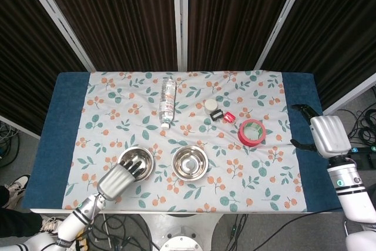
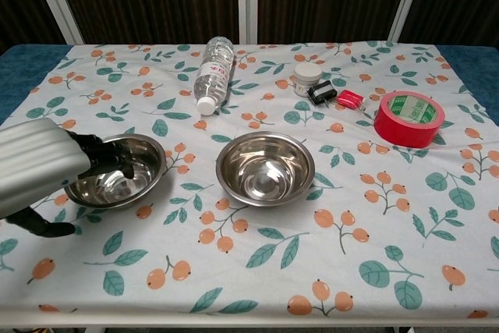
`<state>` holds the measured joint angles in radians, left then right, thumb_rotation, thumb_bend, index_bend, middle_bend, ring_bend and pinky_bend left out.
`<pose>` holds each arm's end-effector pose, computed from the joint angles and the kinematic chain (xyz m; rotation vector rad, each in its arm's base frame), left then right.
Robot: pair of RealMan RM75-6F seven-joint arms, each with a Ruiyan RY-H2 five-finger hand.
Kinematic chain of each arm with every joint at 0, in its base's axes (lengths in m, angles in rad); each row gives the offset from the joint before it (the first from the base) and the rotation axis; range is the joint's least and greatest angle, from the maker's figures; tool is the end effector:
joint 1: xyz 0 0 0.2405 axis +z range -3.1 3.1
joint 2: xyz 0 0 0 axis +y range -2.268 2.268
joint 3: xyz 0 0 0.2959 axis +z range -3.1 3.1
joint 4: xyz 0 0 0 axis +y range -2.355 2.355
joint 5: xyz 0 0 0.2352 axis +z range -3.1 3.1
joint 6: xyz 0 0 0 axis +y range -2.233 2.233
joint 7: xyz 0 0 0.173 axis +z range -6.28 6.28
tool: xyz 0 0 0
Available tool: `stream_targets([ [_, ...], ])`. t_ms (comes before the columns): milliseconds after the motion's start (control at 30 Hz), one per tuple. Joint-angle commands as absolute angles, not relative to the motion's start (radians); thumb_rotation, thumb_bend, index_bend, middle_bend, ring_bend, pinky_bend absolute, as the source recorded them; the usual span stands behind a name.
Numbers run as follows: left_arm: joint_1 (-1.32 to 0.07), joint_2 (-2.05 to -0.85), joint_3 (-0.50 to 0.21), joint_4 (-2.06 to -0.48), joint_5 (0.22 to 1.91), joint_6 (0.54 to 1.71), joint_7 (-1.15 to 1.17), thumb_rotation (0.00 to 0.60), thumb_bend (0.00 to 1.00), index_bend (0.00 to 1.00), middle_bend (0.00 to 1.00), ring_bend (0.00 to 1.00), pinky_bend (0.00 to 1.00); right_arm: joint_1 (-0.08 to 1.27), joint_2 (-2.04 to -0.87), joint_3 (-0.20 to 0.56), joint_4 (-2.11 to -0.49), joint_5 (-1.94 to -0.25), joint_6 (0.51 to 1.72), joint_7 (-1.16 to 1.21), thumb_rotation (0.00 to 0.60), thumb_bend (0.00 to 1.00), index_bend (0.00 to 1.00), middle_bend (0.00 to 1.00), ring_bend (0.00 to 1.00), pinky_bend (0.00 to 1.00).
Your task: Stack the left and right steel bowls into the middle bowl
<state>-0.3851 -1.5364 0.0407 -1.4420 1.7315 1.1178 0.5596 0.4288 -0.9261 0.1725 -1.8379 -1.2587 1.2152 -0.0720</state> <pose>-0.2454 0.2514 -0.0661 -2.1454 -0.4000 -0.7712 -0.2549 -0.3400 0.1868 1.5176 -0.8870 0.9737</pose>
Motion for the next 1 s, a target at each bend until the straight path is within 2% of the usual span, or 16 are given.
stream_targets([
  [33, -0.389, -1.552, 0.031, -1.427, 1.692, 1.093, 0.583, 0.6, 0.15, 0.41, 0.43, 0.51, 0.67, 0.427, -0.927, 0.175, -1.824, -1.253, 1.202, -0.056, 0.6, 0.06, 0.23, 0.29, 0.8, 0.8],
  [167, -0.393, -1.569, 0.033, -1.41, 1.668, 1.08, 0.605, 0.6, 0.16, 0.44, 0.49, 0.57, 0.71, 0.427, -0.925, 0.177, -1.813, -1.25, 1.189, -0.047, 0.6, 0.06, 0.23, 0.3, 0.8, 0.8],
  [600, -0.419, -1.63, 0.066, -1.314, 1.742, 1.128, 0.666, 0.6, 0.21, 0.58, 0.62, 0.68, 0.76, 0.42, -0.925, 0.184, -1.801, -1.242, 1.176, -0.037, 0.6, 0.06, 0.24, 0.33, 0.8, 0.8],
  [733, -0.43, -1.652, 0.081, -1.274, 1.783, 1.151, 0.668, 0.6, 0.23, 0.63, 0.65, 0.71, 0.78, 0.418, -0.929, 0.182, -1.795, -1.239, 1.17, -0.038, 0.6, 0.06, 0.24, 0.34, 0.8, 0.8],
  [1000, -0.454, -1.686, 0.08, -1.228, 1.804, 1.158, 0.674, 0.6, 0.26, 0.65, 0.67, 0.72, 0.8, 0.411, -0.932, 0.183, -1.784, -1.239, 1.169, -0.03, 0.6, 0.07, 0.24, 0.34, 0.8, 0.8],
])
